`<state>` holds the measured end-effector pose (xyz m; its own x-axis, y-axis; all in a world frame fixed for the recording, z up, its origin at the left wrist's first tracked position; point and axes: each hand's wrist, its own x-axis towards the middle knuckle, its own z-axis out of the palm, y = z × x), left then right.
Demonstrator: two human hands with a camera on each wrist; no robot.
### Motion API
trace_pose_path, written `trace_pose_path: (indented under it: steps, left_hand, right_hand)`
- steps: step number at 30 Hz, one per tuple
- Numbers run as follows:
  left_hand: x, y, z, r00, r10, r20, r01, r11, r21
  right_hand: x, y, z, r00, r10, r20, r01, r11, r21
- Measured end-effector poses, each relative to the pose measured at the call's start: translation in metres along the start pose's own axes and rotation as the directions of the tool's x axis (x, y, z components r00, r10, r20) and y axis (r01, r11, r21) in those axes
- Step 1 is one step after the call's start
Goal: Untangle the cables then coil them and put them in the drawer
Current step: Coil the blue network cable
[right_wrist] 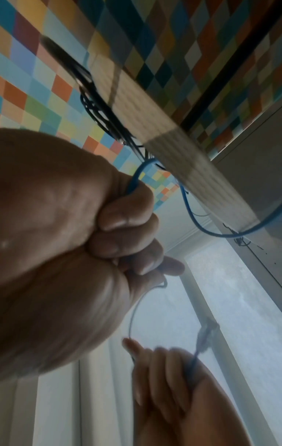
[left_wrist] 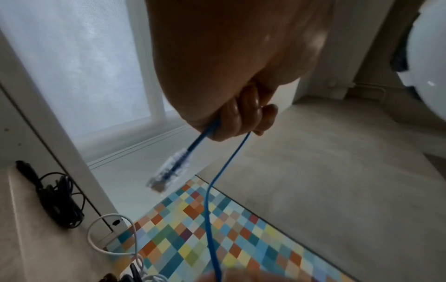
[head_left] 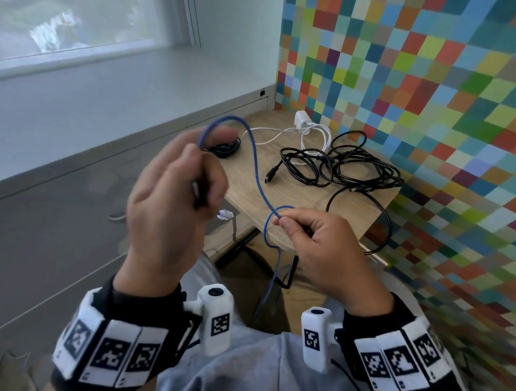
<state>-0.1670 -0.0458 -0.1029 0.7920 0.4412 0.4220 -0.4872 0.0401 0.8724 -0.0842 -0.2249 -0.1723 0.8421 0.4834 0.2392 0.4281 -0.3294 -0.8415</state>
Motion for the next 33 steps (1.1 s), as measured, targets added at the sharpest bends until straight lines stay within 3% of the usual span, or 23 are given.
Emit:
trace_pose_path:
  steps: [4,7,9,12,15,17,20,24,29,31,33]
  left_hand:
    - [-0.011,-0.014,0.011,0.974,0.011,0.228,-0.092,0.931,0.352]
    - [-0.014,-0.023,0.012,0.926,-0.054,0.373,-0.190,0.788,0.585]
    - [-0.015,-0.026,0.013,0.895,-0.105,0.435,-0.245,0.698,0.673]
    - [-0.013,-0.027,0.010,0.900,-0.154,0.408,-0.234,0.619,0.749]
    - [-0.008,-0.023,0.001,0.890,-0.252,0.380,-0.155,0.617,0.772]
    - [-0.004,-0.020,-0.006,0.858,-0.342,0.384,-0.045,0.694,0.718]
    - [0.002,-0.016,-0.017,0.800,-0.452,0.394,0.246,0.847,0.472]
    - [0.004,-0.014,-0.026,0.766,-0.473,0.435,0.471,0.874,0.119]
    - [0.006,-0.010,-0.026,0.758,-0.371,0.537,0.572,0.774,-0.272]
    - [0.008,-0.007,-0.025,0.793,-0.321,0.517,0.553,0.737,-0.390]
    - [0.008,-0.003,-0.024,0.846,-0.291,0.447,0.487,0.764,-0.424]
  right_hand:
    - [-0.003,-0.009,0.006,0.995,-0.071,0.074,0.081,0.986,-0.145]
    - [-0.006,-0.022,0.010,0.978,-0.171,0.116,0.197,0.941,-0.276]
    - [-0.008,-0.026,0.010,0.970,-0.237,0.045,0.242,0.948,-0.207]
    - [-0.012,-0.029,0.007,0.971,-0.240,-0.021,0.240,0.971,-0.025]
    - [-0.012,-0.033,-0.008,0.976,-0.213,-0.055,0.216,0.975,0.060]
    - [-0.009,-0.032,-0.023,0.973,-0.220,-0.071,0.227,0.969,0.098]
    - [-0.005,-0.024,-0.039,0.960,-0.248,-0.129,0.264,0.956,0.125]
    - [-0.002,-0.019,-0.044,0.936,-0.205,-0.287,0.257,0.954,0.157]
    - [0.001,-0.012,-0.036,0.951,-0.152,-0.270,0.197,0.969,0.151]
    - [0.002,-0.009,-0.033,0.966,-0.117,-0.232,0.154,0.977,0.148]
    - [0.003,-0.006,-0.032,0.974,-0.068,-0.216,0.104,0.982,0.160]
